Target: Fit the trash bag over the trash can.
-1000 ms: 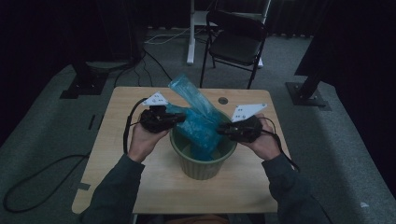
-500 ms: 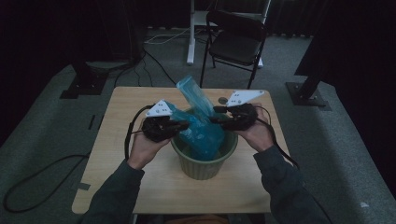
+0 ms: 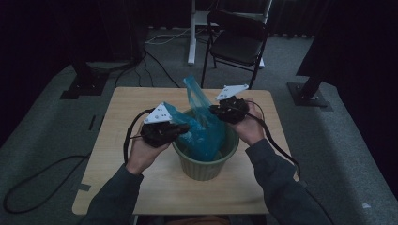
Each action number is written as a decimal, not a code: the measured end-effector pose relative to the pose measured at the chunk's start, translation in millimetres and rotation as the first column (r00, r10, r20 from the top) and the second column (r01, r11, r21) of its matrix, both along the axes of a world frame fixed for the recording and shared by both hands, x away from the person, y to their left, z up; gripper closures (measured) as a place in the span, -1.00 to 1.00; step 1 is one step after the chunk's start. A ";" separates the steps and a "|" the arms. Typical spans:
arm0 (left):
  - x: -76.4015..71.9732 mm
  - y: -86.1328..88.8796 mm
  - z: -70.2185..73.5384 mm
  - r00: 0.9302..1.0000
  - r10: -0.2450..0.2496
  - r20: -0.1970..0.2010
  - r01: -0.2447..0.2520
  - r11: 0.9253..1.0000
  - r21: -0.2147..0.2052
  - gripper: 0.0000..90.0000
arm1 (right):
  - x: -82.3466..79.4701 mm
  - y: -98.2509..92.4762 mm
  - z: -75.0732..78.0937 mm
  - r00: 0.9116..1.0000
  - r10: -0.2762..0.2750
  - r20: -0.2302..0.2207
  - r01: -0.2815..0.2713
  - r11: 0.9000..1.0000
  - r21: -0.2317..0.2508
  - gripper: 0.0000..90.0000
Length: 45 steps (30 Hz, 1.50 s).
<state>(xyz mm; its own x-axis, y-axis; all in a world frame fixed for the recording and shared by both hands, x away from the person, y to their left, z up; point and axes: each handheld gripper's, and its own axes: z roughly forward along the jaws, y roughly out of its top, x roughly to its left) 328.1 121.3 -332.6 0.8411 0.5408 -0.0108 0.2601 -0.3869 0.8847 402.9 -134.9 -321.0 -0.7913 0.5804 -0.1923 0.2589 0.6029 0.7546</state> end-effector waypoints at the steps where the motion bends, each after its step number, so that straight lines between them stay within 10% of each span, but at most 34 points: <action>1: -1.3 1.9 -0.8 1.000 0.005 0.001 -0.005 1.000 -0.001 0.96 | -0.1 -2.6 1.0 1.000 -0.016 0.005 0.016 1.000 -0.005 0.94; 16: -24.2 15.8 -23.6 0.998 0.013 -0.056 -0.011 1.000 0.029 0.84 | -22.9 -55.6 -0.4 0.996 -0.091 -0.001 0.091 0.994 0.054 0.98; 23: -25.3 21.9 -11.4 0.999 0.034 -0.029 -0.034 0.999 0.006 0.68 | -30.7 -56.9 3.3 0.998 -0.063 0.011 0.062 0.995 0.084 0.98; 45: 39.2 7.8 40.0 0.990 0.133 0.038 -0.134 0.991 0.031 0.37 | -31.0 -37.2 17.3 0.998 -0.012 0.055 0.007 0.995 0.101 0.98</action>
<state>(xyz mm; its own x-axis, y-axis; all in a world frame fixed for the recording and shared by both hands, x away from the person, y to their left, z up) 367.3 129.1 -292.6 0.7609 0.6477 0.0383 0.2794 -0.3804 0.8816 371.9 -172.1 -303.8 -0.7753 0.6066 -0.1761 0.2199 0.5206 0.8250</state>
